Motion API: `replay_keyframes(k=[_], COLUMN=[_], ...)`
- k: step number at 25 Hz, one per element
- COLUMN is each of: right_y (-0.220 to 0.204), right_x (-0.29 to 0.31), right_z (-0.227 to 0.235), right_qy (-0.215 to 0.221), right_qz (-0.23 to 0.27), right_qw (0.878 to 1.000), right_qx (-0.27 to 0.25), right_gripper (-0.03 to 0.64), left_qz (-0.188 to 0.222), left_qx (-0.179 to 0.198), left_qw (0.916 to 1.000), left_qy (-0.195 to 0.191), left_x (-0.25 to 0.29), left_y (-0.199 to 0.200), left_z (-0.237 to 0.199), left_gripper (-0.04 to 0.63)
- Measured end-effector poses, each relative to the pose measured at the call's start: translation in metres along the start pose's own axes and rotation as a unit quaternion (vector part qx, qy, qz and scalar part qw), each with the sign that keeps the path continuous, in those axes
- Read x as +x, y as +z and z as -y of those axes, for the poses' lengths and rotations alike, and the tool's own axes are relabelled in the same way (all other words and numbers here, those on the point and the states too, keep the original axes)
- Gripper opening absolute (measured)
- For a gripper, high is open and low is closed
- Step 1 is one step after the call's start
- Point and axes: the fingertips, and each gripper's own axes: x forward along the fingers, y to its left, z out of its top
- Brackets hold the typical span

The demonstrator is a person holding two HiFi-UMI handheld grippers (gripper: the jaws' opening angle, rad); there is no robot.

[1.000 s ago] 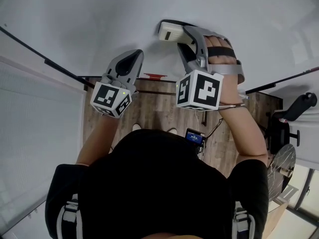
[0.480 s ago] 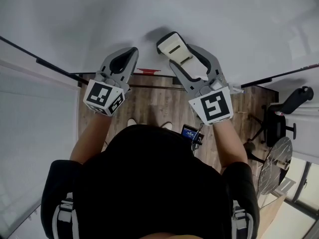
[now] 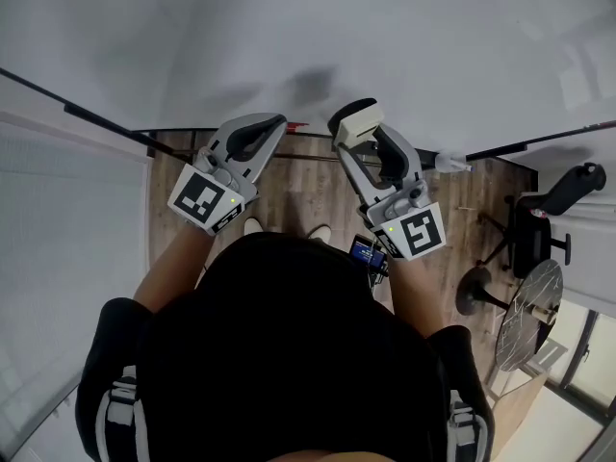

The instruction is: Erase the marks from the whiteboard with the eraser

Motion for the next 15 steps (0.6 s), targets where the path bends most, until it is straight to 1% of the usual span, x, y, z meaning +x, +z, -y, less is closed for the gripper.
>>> replay_keyframes(k=[3, 6, 8, 11, 15], right_y=[-0.013, -0.023, -0.025, -0.027, -0.026], right_x=[-0.009, -0.015, -0.015, -0.014, -0.014], right_z=[0.001, 0.004, 0.007, 0.008, 0.003], right_qy=[-0.014, -0.029, -0.035, -0.035, -0.025], right_qz=[0.000, -0.007, -0.009, -0.012, -0.010], right_qw=[1.000, 0.999, 0.999, 0.999, 0.999], right_qx=[0.023, 0.031, 0.033, 0.037, 0.038], right_gripper=[0.224, 0.224, 0.224, 0.224, 0.224], left_qz=[0.004, 0.015, 0.012, 0.005, 0.014], left_qx=[0.003, 0.005, 0.006, 0.006, 0.006], left_qw=[1.0000, 0.9998, 0.9999, 1.0000, 0.9998], left_qy=[-0.008, -0.011, -0.008, -0.005, -0.010], left_x=[-0.004, -0.010, -0.012, -0.012, -0.012], left_y=[-0.005, -0.005, -0.007, -0.009, -0.006], left_z=[0.009, 0.015, 0.015, 0.016, 0.021], left_gripper=[0.006, 0.006, 0.006, 0.006, 0.006])
